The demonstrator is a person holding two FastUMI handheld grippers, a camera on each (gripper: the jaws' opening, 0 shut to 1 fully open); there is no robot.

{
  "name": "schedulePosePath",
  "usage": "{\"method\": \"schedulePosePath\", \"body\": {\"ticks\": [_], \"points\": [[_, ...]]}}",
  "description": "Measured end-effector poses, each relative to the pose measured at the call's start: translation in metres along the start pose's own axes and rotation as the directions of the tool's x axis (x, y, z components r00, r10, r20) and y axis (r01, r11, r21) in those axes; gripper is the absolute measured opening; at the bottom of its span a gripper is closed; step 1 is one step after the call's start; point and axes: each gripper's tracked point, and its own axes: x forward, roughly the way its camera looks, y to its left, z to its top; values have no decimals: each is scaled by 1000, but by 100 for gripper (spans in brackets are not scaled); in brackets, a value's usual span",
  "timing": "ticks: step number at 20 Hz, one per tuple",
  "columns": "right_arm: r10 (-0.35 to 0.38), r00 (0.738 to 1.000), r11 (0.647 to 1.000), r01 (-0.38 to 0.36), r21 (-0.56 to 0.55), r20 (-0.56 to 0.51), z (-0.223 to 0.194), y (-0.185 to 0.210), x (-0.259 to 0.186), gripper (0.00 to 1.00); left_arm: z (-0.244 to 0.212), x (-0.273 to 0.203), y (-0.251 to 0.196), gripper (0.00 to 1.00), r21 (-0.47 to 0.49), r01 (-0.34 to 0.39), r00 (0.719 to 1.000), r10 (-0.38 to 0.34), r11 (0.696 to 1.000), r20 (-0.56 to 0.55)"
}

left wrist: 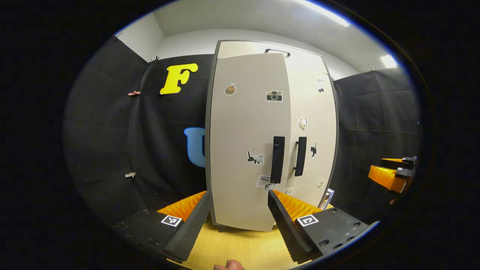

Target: Grab one shoe with the right hand and put it into the shoe cabinet, grab the other shoe with the left hand and put it into the shoe cabinet; then close the right door with the right hand and the left door with the left hand.

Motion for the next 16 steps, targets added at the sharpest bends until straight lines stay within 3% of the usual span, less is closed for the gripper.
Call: {"method": "schedulePosePath", "body": {"ticks": [16], "points": [[-17, 999, 999, 19, -50, 41, 6, 6, -8, 98, 10, -12, 8, 95, 7, -18, 1000, 18, 1000, 25]]}}
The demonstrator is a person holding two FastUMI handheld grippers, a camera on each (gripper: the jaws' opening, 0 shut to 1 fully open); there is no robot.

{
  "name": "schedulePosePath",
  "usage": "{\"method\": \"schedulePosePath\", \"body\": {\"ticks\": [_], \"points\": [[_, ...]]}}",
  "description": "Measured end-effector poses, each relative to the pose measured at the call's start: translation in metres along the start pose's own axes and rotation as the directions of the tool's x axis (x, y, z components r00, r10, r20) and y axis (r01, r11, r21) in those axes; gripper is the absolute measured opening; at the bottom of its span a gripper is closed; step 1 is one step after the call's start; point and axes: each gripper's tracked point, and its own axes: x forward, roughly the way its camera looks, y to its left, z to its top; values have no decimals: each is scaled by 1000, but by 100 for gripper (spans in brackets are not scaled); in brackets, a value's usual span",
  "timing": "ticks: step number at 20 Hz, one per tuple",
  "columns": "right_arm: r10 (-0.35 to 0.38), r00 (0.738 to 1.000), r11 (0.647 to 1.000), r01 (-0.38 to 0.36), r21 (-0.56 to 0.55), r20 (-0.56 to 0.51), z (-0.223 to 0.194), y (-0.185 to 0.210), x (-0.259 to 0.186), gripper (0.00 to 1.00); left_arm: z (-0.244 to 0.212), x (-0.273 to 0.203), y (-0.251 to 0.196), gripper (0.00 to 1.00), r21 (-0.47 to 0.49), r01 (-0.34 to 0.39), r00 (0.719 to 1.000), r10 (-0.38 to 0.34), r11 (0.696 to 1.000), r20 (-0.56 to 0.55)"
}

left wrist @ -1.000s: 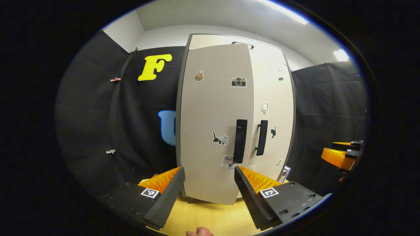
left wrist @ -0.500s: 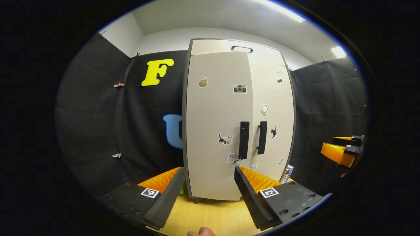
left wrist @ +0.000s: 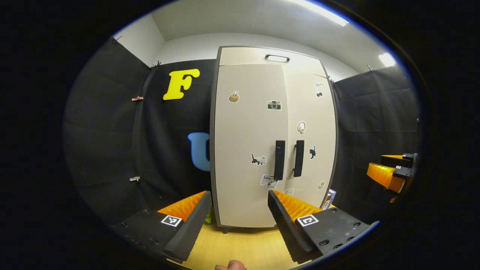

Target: Grab one shoe with the right hand and put it into the shoe cabinet, grab the other shoe with the left hand and put it into the shoe cabinet; then close the right door with the right hand and the left door with the left hand.

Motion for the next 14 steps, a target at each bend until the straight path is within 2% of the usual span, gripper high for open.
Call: {"method": "schedulePosePath", "body": {"ticks": [14], "points": [[-2, 1000, 1000, 2, 3, -5, -3, -3, -4, 98, 0, 0, -2, 95, 3, -6, 1000, 6, 1000, -2]]}}
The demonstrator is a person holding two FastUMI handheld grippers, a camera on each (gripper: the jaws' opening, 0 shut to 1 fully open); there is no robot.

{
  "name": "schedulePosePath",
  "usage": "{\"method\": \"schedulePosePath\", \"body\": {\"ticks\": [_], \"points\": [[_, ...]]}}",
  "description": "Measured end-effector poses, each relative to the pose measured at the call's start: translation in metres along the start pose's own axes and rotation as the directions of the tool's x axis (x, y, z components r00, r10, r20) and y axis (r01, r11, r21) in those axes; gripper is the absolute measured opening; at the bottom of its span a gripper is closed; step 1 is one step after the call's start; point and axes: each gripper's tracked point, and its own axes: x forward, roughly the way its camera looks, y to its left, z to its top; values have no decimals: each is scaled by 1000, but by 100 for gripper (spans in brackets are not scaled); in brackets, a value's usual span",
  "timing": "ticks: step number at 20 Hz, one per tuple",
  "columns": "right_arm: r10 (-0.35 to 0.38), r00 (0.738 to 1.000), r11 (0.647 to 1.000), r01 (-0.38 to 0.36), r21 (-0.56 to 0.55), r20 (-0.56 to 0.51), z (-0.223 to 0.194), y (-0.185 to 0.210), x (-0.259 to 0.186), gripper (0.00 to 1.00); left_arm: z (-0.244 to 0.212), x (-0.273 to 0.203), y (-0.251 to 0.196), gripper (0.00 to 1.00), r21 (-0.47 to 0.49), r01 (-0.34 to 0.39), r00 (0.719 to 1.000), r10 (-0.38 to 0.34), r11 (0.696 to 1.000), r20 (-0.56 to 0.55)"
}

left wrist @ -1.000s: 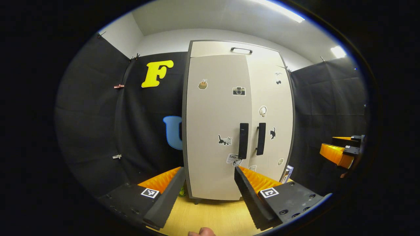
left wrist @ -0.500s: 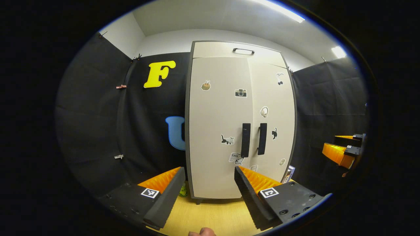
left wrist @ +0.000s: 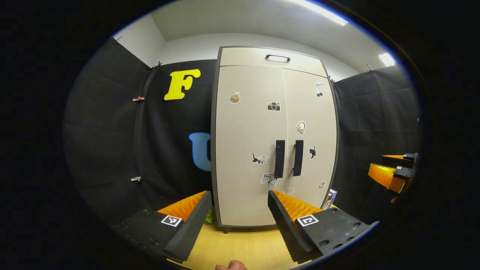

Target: Grab one shoe with the right hand and put it into the shoe cabinet, grab the other shoe with the left hand and put it into the shoe cabinet; then close the right door with the right hand and the left door with the left hand.

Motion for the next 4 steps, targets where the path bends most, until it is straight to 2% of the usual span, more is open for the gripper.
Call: {"method": "schedulePosePath", "body": {"ticks": [4], "points": [[-6, 1000, 1000, 6, 7, -1, -1, -4, -1, 98, 1, -1, -1, 95, 3, -2, 1000, 2, 1000, 1]]}}
